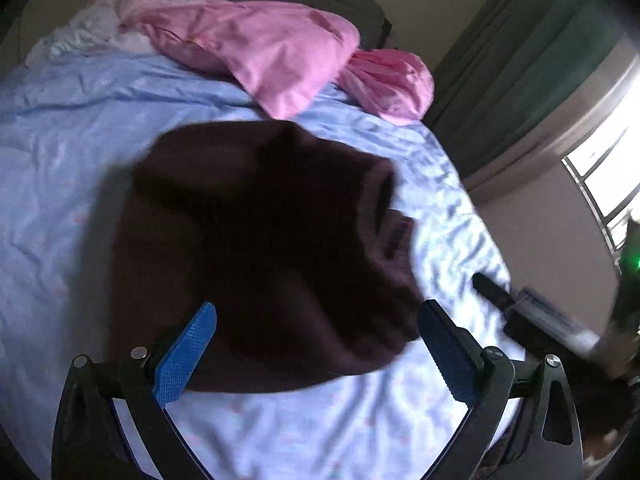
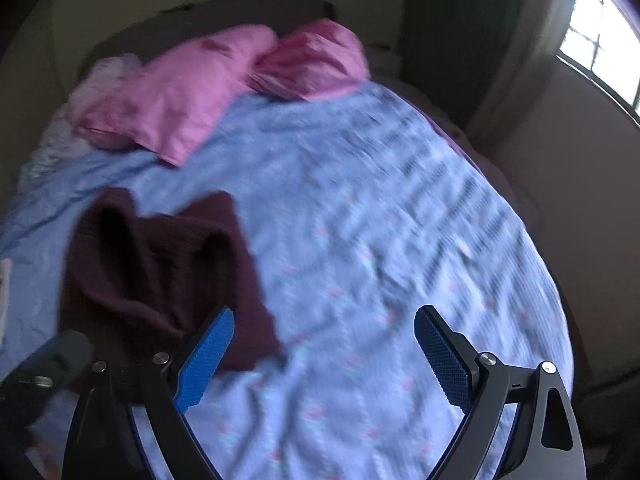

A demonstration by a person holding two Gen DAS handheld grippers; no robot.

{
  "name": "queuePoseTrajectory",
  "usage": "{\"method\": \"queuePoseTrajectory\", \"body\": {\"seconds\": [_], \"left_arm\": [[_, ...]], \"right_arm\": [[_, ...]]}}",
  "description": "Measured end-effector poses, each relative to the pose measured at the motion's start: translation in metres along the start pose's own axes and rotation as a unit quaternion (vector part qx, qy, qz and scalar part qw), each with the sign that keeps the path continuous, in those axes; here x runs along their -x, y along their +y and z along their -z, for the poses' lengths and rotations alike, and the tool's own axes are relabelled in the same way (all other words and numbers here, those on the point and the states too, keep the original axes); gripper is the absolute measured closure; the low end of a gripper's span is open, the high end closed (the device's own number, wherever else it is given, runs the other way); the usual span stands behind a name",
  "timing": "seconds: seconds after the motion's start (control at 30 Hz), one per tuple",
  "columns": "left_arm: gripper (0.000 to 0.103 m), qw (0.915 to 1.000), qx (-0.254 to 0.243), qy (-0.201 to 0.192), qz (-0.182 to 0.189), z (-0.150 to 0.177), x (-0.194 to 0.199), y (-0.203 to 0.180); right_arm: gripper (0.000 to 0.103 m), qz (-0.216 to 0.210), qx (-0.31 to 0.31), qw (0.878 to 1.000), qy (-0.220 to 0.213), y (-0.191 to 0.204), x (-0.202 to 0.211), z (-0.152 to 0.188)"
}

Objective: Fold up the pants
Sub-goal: 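Release the folded bundle with the left tool while the right tool presses it flat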

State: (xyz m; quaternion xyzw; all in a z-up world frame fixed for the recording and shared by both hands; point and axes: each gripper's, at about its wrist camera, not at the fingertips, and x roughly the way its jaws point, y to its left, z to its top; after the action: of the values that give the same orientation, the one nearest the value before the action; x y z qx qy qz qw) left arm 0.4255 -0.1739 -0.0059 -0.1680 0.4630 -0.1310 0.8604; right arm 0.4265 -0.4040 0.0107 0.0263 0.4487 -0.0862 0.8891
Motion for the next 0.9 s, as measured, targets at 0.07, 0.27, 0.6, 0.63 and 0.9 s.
{"method": "queuePoseTrajectory", "body": {"seconds": [0.07,0.27,0.6,0.63,0.9], "left_arm": [[0.002,1.0000,0.002,-0.001,-0.001,0.000,0.004,0.022],[0.013,0.9996,-0.022,0.019,0.003,-0.001,0.006,0.053],[0.015,0.9979,-0.045,0.045,0.010,-0.004,-0.003,0.071],[0.015,0.9979,-0.046,0.046,0.006,-0.004,-0.005,0.072],[0.011,0.9982,-0.044,0.037,-0.017,-0.009,-0.009,0.068]], "right_arm": [[0.010,-0.039,0.015,0.999,-0.017,0.021,0.007,-0.008],[0.010,-0.105,0.076,0.991,-0.032,0.092,0.010,-0.023],[0.011,-0.099,0.076,0.992,0.023,0.122,-0.048,-0.038],[0.011,-0.117,0.063,0.991,0.033,0.118,-0.054,-0.038],[0.085,-0.159,0.008,0.986,0.051,0.096,-0.063,-0.050]]}}
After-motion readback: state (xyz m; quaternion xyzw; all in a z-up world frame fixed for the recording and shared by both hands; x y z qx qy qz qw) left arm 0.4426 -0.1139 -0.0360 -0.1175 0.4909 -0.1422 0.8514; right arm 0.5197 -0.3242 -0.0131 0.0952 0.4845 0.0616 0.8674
